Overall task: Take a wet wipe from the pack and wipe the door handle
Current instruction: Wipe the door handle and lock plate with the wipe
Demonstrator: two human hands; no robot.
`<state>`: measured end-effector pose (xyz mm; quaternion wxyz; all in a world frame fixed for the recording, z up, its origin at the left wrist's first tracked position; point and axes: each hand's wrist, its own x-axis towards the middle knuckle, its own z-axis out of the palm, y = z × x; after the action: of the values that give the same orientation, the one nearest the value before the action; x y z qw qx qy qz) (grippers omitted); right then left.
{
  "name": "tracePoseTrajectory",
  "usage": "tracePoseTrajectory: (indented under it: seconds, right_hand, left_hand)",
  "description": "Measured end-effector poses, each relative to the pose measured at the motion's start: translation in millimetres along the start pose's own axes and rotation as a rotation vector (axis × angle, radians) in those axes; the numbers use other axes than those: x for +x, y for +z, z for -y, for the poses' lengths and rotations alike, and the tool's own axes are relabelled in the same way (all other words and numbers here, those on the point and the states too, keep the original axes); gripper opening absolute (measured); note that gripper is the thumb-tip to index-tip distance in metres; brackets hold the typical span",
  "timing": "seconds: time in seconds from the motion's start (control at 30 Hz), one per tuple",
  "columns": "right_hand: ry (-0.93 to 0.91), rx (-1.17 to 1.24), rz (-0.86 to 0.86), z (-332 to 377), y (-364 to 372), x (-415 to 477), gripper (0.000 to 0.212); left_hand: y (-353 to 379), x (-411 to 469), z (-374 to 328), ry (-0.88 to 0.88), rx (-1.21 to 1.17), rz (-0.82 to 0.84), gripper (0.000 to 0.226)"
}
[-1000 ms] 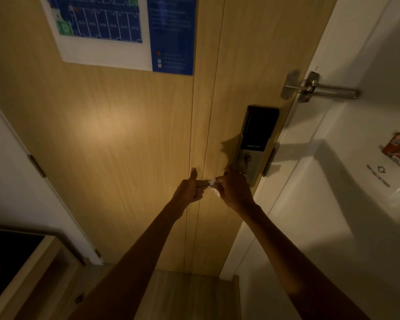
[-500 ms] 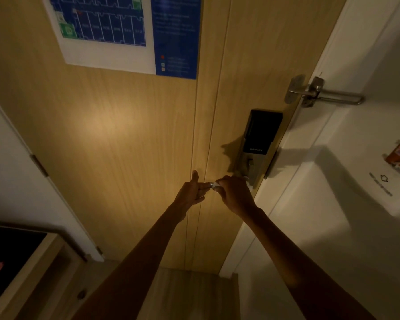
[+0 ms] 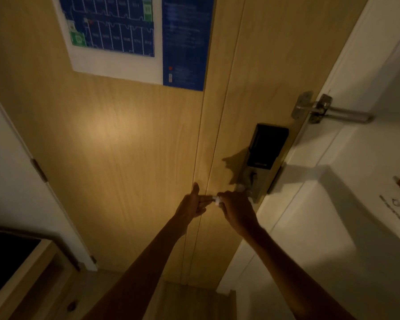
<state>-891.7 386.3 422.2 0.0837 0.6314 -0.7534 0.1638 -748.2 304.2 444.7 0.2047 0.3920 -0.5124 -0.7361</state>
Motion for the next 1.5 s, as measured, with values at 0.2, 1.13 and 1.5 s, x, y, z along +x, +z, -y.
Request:
tracePoseTrajectory:
  seconds: [0.2, 1.13, 1.5]
  right_hand:
    - [-0.019, 0.081, 0.08, -1.0, -6.5, 3.3, 0.012]
    - [0.02, 0.102, 0.164, -3.9, -3.0, 7.4, 0.017]
    - [0.135, 0.248, 0.217, -4.0, -17.0, 6.6, 0.035]
  left_hand:
    - [1.8, -0.8, -4.4, -0.018, 0.048, 0.001, 0.07]
    - [6.5, -7.7, -6.8, -0.005, -0.018, -0.025, 0.065]
    - [5.2, -10.0, -9.5, -0.035, 0.026, -0.002, 0.067]
